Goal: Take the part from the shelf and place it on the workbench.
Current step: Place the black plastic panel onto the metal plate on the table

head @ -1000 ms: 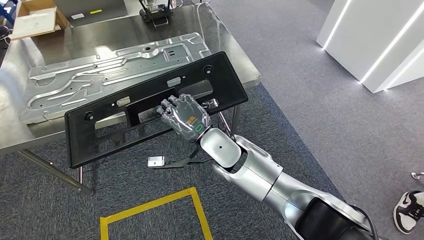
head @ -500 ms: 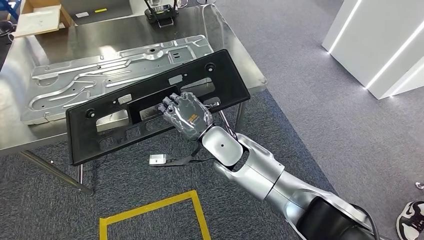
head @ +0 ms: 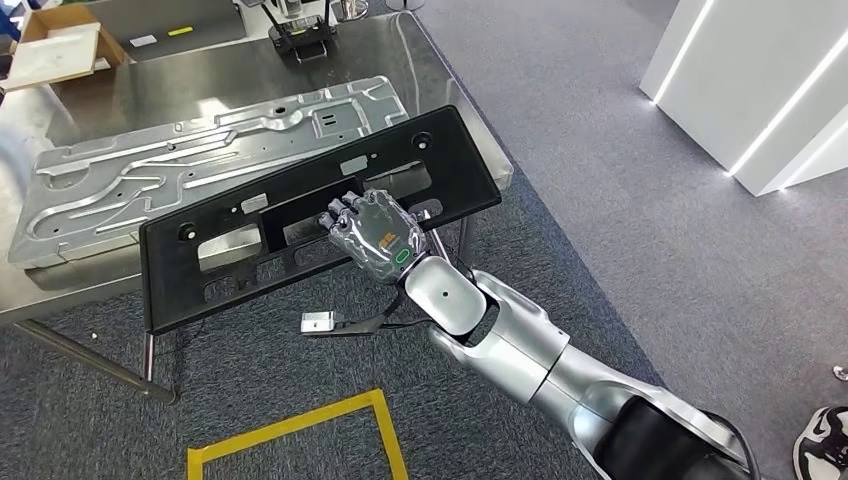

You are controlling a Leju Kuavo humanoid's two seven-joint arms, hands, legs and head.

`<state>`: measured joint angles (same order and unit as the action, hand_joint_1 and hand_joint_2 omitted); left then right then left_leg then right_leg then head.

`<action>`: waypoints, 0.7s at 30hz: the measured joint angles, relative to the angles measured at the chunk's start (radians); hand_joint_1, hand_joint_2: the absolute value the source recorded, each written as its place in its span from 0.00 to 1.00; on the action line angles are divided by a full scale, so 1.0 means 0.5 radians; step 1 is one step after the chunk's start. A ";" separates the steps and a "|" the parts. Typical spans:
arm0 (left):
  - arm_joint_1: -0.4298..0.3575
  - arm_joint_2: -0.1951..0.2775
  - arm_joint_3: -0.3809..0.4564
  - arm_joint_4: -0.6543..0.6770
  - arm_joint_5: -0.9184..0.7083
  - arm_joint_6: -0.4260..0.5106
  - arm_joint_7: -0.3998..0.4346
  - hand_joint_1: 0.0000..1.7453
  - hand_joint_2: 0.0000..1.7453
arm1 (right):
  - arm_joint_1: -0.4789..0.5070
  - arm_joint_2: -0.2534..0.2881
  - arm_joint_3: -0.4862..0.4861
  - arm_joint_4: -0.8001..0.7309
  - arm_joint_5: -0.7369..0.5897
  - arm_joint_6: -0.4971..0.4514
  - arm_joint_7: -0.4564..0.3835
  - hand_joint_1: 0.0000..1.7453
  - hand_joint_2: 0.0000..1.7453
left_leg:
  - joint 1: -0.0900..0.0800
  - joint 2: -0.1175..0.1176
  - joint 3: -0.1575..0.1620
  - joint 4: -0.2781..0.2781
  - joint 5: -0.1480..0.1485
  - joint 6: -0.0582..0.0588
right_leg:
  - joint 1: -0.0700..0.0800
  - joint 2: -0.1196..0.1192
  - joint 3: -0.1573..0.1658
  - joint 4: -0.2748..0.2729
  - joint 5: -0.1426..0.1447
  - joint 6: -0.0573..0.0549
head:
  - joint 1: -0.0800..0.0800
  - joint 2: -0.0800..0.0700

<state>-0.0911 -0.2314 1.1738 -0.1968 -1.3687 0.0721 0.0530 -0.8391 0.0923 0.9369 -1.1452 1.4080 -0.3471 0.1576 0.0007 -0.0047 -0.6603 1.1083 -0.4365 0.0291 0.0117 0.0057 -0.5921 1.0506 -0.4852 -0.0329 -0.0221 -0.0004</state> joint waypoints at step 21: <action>-0.005 -0.005 0.001 0.000 0.014 0.016 -0.005 0.00 1.00 | 0.022 -0.006 0.000 -0.007 -0.078 0.028 -0.010 1.00 1.00 | 0.033 -0.002 0.207 -0.154 -0.134 -0.082 | -0.066 0.003 -0.093 -0.004 0.077 0.062 | -0.001 0.000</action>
<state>-0.0934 -0.2340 1.1742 -0.1968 -1.3616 0.0799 0.0504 -0.8279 0.0893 0.9369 -1.1485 1.3689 -0.3329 0.1524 0.0174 -0.0057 -0.5567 1.0315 -0.5033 -0.0118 -0.0211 0.0070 -0.6387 1.0484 -0.4465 -0.0017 -0.0225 -0.0003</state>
